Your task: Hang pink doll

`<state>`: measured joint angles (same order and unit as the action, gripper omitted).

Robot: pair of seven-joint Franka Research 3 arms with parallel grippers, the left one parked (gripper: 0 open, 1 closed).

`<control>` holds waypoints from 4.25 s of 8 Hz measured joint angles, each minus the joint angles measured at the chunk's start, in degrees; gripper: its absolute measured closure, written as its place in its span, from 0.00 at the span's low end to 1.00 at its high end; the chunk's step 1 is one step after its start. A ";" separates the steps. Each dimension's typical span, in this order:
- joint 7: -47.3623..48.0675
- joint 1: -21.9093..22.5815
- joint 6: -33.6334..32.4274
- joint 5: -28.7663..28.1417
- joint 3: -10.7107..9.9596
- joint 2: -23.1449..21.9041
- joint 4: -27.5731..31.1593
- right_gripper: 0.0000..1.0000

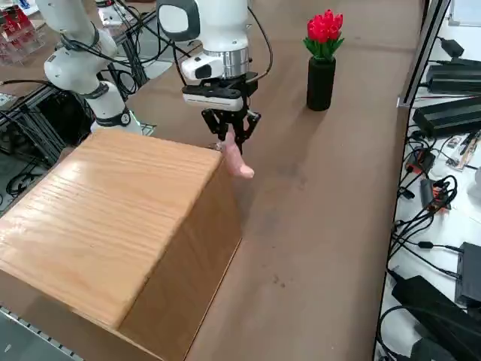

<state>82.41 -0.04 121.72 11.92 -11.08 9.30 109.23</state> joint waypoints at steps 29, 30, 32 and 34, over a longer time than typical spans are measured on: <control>-70.91 6.93 -34.68 -15.39 4.41 -6.46 -22.20 0.00; -78.04 6.90 -38.94 -15.33 4.24 -5.27 -26.18 0.00; -89.86 6.39 -39.89 -13.99 3.33 -4.58 -26.41 0.00; -91.87 5.38 -31.65 -12.82 2.88 -7.77 -18.24 0.00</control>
<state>-9.46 5.34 90.07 -0.90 -8.20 1.53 90.99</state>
